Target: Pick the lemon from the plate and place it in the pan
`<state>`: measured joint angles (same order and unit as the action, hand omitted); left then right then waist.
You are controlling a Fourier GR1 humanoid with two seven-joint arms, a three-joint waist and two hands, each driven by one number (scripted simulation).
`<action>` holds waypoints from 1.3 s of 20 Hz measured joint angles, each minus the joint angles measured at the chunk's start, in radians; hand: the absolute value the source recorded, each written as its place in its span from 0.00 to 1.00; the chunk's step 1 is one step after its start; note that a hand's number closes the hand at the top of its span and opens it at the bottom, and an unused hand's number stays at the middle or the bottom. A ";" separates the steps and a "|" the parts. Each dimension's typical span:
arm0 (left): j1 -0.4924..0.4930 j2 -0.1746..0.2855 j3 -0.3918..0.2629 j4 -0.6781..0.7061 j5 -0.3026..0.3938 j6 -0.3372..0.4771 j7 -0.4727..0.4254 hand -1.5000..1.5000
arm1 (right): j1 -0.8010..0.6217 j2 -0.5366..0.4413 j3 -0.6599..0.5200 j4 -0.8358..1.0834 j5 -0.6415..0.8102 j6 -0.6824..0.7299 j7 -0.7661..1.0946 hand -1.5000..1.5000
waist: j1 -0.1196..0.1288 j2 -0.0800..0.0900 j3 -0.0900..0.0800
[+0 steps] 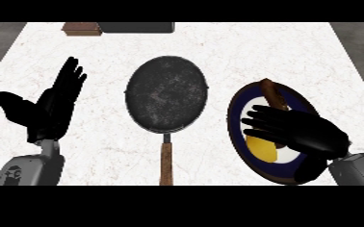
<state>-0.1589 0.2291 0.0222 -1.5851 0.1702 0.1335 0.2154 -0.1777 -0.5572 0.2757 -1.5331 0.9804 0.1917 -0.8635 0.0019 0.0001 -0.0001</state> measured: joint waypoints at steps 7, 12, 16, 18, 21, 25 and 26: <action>-0.001 -0.009 0.023 -0.012 -0.008 -0.026 0.017 0.50 | -0.043 0.084 -0.007 0.078 0.047 0.002 -0.015 0.00 | 0.001 0.000 0.000; 0.016 -0.023 0.024 -0.051 -0.026 -0.025 0.043 0.50 | -0.039 0.132 0.007 0.107 0.087 -0.001 -0.013 0.00 | 0.001 0.000 0.000; 0.004 -0.033 0.034 -0.019 -0.032 -0.036 0.023 0.50 | -0.054 0.150 0.021 0.162 0.114 -0.030 -0.042 1.00 | 0.000 0.000 0.000; 0.006 -0.027 0.045 -0.023 -0.028 -0.044 0.023 0.50 | -0.055 0.169 0.035 0.176 0.121 -0.057 -0.057 1.00 | 0.001 0.000 0.000; 0.001 -0.035 0.046 -0.009 -0.036 -0.047 0.013 0.50 | -0.057 0.191 0.046 0.164 0.127 -0.063 -0.063 1.00 | 0.000 0.000 0.000; -0.013 -0.035 0.062 0.009 -0.038 -0.054 0.010 0.50 | -0.069 0.221 0.046 0.180 0.123 -0.070 -0.074 1.00 | 0.000 -0.001 -0.001; -0.012 -0.040 0.060 0.005 -0.040 -0.053 0.016 0.50 | -0.065 0.219 0.042 0.182 0.121 -0.071 -0.077 1.00 | 0.000 -0.001 -0.001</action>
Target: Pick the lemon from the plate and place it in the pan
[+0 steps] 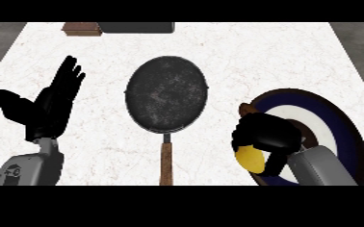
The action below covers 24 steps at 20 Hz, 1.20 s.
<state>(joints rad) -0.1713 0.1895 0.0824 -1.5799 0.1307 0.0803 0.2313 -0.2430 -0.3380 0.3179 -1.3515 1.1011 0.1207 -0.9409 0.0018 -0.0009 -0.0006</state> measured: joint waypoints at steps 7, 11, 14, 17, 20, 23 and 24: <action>0.011 0.000 0.002 -0.008 -0.005 -0.012 -0.001 0.50 | 0.018 0.121 0.016 -0.009 0.013 0.042 0.204 1.00 | -0.003 -0.002 -0.002; 0.020 0.003 0.007 -0.006 -0.007 -0.010 0.000 0.50 | 0.034 0.221 -0.001 -0.012 0.074 0.109 0.465 1.00 | -0.014 -0.016 -0.022; 0.022 0.005 0.007 -0.004 -0.009 -0.010 0.000 0.50 | 0.029 0.266 -0.001 -0.039 0.110 0.121 0.646 1.00 | -0.018 -0.026 -0.023; 0.021 0.004 0.008 0.004 -0.009 -0.009 0.003 0.50 | -0.005 0.302 0.021 -0.080 0.156 0.089 0.827 1.00 | -0.013 -0.032 -0.018; 0.016 0.000 0.001 0.009 -0.009 -0.011 0.007 0.50 | -0.064 0.321 0.057 -0.133 0.204 0.061 1.004 1.00 | 0.000 -0.037 -0.014; 0.014 -0.002 -0.008 0.012 -0.010 -0.018 0.008 0.50 | -0.134 0.330 0.104 -0.176 0.246 0.043 1.181 1.00 | 0.025 -0.036 -0.011; 0.012 -0.005 -0.013 0.015 -0.011 -0.020 0.005 0.50 | -0.158 0.331 0.121 -0.187 0.255 0.044 1.241 1.00 | 0.032 -0.034 -0.011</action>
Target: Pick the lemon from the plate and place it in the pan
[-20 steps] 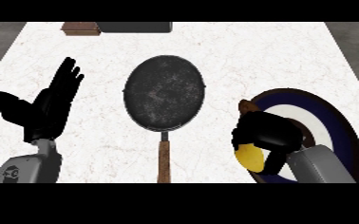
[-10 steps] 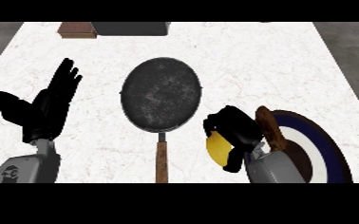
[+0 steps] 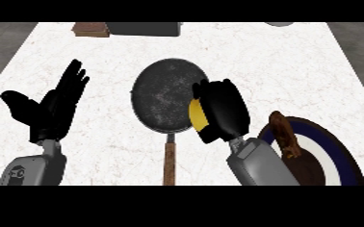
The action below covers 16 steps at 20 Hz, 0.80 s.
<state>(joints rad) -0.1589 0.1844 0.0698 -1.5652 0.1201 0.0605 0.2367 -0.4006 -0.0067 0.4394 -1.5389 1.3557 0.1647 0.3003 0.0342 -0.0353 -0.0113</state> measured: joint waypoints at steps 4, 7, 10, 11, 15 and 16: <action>-0.019 -0.005 -0.017 0.001 -0.001 -0.010 0.003 0.50 | -0.101 0.004 0.066 -0.029 0.011 0.021 0.245 1.00 | 0.033 0.009 0.002; -0.036 -0.012 -0.028 0.006 0.000 -0.016 0.004 0.50 | -0.183 0.005 0.106 -0.041 -0.002 0.032 0.432 1.00 | 0.054 0.017 0.004; -0.053 -0.017 -0.039 0.012 -0.003 -0.021 0.004 0.50 | -0.273 0.006 0.141 -0.027 -0.029 0.039 0.615 1.00 | 0.073 0.025 0.005; -0.061 -0.017 -0.041 0.015 -0.002 -0.023 0.005 0.50 | -0.306 0.005 0.150 -0.021 -0.041 0.036 0.666 1.00 | 0.076 0.028 0.005; -0.081 -0.028 -0.049 0.028 -0.012 -0.014 0.004 0.50 | -0.428 -0.001 0.181 0.036 -0.100 0.006 0.787 1.00 | 0.081 0.036 0.006; -0.088 -0.028 -0.046 0.029 -0.011 -0.011 0.008 0.50 | -0.456 -0.002 0.182 0.058 -0.117 -0.002 0.803 1.00 | 0.080 0.038 0.007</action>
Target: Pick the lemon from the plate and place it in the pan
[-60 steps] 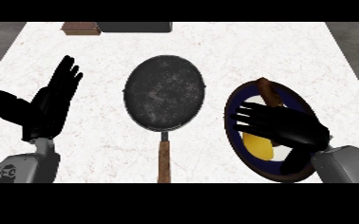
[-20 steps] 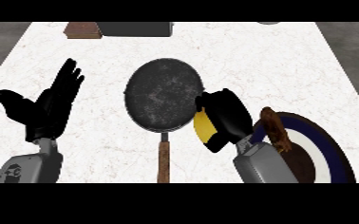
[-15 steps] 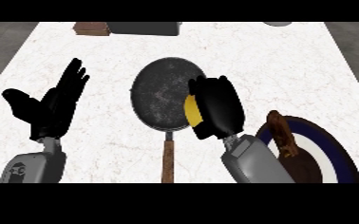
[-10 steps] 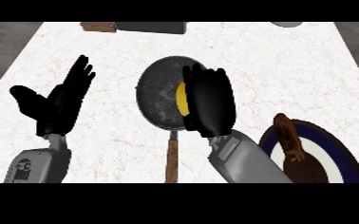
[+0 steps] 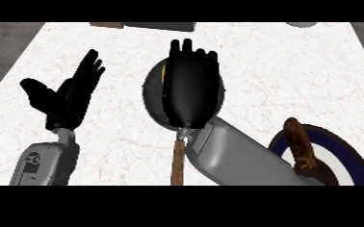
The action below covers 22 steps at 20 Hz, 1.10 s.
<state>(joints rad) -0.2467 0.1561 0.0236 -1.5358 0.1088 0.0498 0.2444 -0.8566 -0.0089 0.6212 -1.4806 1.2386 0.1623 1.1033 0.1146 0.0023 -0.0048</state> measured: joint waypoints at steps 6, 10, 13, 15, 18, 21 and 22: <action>0.018 -0.001 0.004 -0.015 -0.003 0.007 -0.003 0.50 | -0.112 -0.003 0.003 0.117 -0.071 -0.067 0.062 1.00 | -0.024 0.002 0.002; 0.019 0.012 0.026 -0.027 0.007 0.008 0.008 0.50 | -0.136 -0.003 0.004 0.211 -0.105 -0.135 0.051 1.00 | -0.044 0.004 0.003; 0.026 0.014 0.039 -0.025 0.009 0.010 -0.002 0.50 | -0.132 -0.002 0.011 0.286 -0.131 -0.208 0.011 1.00 | -0.058 0.005 0.004; 0.032 0.012 0.039 -0.025 0.003 0.014 -0.010 0.50 | -0.136 0.000 0.004 0.332 -0.160 -0.258 -0.013 1.00 | -0.063 0.006 0.004; 0.037 0.006 0.028 -0.039 -0.007 0.018 -0.004 0.50 | -0.136 0.001 0.018 0.424 -0.209 -0.356 -0.050 1.00 | -0.062 0.007 0.004; 0.041 0.006 0.028 -0.042 -0.006 0.015 -0.003 0.50 | -0.142 0.002 0.032 0.531 -0.253 -0.453 -0.087 1.00 | -0.058 0.009 0.004; 0.036 0.014 0.038 -0.040 0.001 0.010 -0.001 0.50 | -0.147 0.003 0.031 0.569 -0.267 -0.473 -0.096 1.00 | -0.058 0.010 0.004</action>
<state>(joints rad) -0.2104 0.1699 0.0618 -1.5757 0.1095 0.0597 0.2433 -1.0032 -0.0061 0.6524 -0.9115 0.9713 -0.3105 1.0068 0.0565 0.0118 -0.0006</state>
